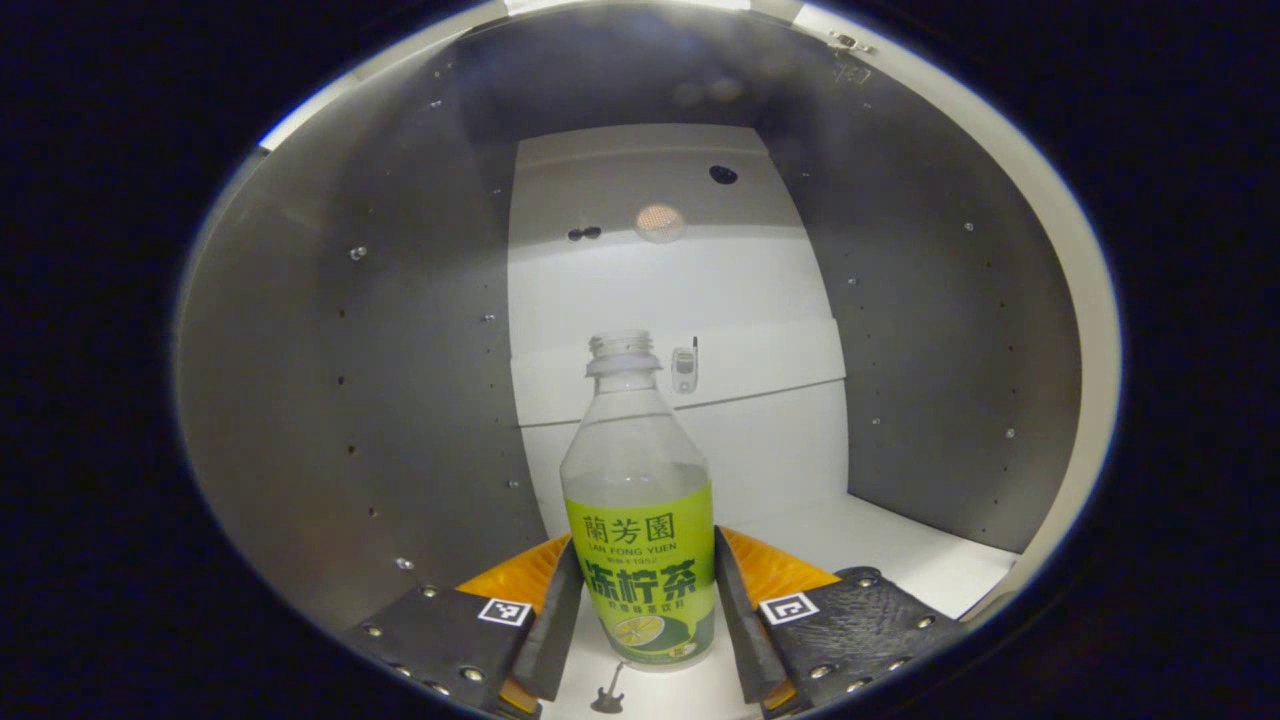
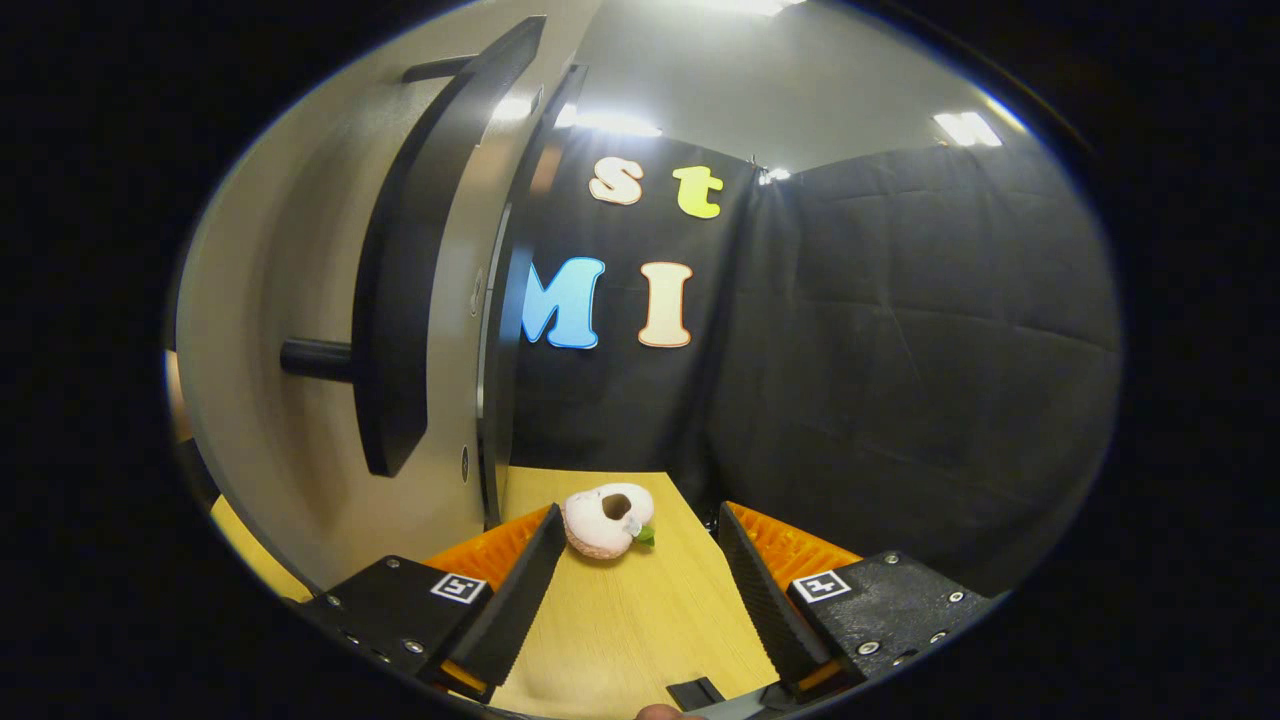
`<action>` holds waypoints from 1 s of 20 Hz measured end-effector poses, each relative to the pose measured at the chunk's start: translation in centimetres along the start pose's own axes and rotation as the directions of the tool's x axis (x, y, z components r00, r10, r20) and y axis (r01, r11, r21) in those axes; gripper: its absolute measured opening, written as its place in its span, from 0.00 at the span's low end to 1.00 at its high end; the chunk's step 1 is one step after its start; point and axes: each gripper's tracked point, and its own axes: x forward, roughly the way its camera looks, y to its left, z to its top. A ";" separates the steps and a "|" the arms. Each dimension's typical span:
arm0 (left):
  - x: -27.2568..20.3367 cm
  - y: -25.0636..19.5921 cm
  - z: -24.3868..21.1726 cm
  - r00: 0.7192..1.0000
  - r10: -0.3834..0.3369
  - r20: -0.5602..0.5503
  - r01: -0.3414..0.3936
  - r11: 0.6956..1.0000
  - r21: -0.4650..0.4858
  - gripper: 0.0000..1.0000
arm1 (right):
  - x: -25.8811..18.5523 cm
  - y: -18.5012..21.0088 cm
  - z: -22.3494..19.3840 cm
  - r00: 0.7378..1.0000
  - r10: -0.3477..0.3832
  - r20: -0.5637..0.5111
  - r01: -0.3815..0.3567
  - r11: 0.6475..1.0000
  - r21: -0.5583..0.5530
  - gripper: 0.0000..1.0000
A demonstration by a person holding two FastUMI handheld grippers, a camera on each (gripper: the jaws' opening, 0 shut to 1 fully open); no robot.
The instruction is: Open the cabinet door with the right hand, grasp the bottle in the cabinet with the left hand and place it on the coaster, then close the cabinet door with the right hand.
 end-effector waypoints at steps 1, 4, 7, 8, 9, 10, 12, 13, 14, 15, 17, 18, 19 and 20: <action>-0.3 -0.2 0.2 1.000 -0.015 0.011 0.015 1.000 -0.025 0.67 | 0.0 -0.1 -0.1 1.000 -0.008 0.001 0.008 1.000 0.004 0.95; -1.1 0.1 0.8 0.999 -0.023 0.043 0.025 0.999 -0.040 0.63 | 0.1 0.0 -0.6 1.000 -0.007 -0.004 0.007 1.000 0.019 0.96; -2.2 -0.1 2.4 0.997 -0.030 0.069 0.033 0.999 -0.043 0.63 | 0.1 0.2 -0.6 1.000 0.019 0.002 -0.019 1.000 0.014 0.96; -2.4 -0.2 2.7 0.996 -0.037 0.086 0.042 0.998 -0.055 0.64 | -0.1 0.3 -0.5 1.000 0.029 0.007 -0.029 1.000 0.008 0.96; -2.2 -0.1 2.9 0.994 -0.039 0.101 0.045 0.997 -0.061 0.68 | -0.1 0.4 -0.4 0.999 0.045 0.014 -0.045 0.999 0.008 0.96; -2.4 0.0 3.5 0.993 -0.038 0.115 0.044 0.998 -0.054 0.63 | -0.1 0.5 -0.4 0.998 0.064 0.020 -0.065 0.998 0.016 0.96; -2.9 0.1 4.3 0.990 -0.025 0.141 0.029 0.999 -0.032 0.61 | -0.1 0.6 -0.5 0.994 0.107 0.027 -0.107 0.994 0.026 0.96; -3.0 0.1 4.5 0.989 -0.018 0.144 0.021 1.000 -0.023 0.60 | -0.1 0.6 -0.6 0.991 0.128 0.028 -0.128 0.991 0.026 0.96; -3.2 0.1 4.7 0.990 -0.007 0.144 0.010 1.000 -0.019 0.59 | -0.2 0.5 -0.6 0.988 0.149 0.029 -0.149 0.988 0.027 0.96; -3.2 0.1 4.8 0.990 0.003 0.143 0.000 1.000 -0.019 0.58 | -0.3 0.3 -0.7 0.985 0.168 0.031 -0.169 0.985 0.029 0.96; -3.3 0.2 4.7 0.989 0.025 0.143 -0.022 1.000 -0.018 0.63 | -0.2 0.0 -1.0 0.979 0.202 0.032 -0.203 0.979 0.033 0.95; -3.2 0.2 4.4 0.990 0.040 0.137 -0.039 0.999 -0.009 0.58 | -0.1 -0.1 -1.0 0.976 0.215 0.033 -0.216 0.976 0.032 0.96; -3.0 0.3 4.3 0.990 0.058 0.132 -0.059 0.998 0.004 0.59 | -0.1 -0.2 -0.9 0.972 0.232 0.038 -0.233 0.972 0.032 0.96; -3.0 0.3 4.2 0.989 0.074 0.125 -0.077 0.997 0.019 0.59 | 0.0 -0.2 -0.7 0.968 0.248 0.044 -0.250 0.968 0.029 0.96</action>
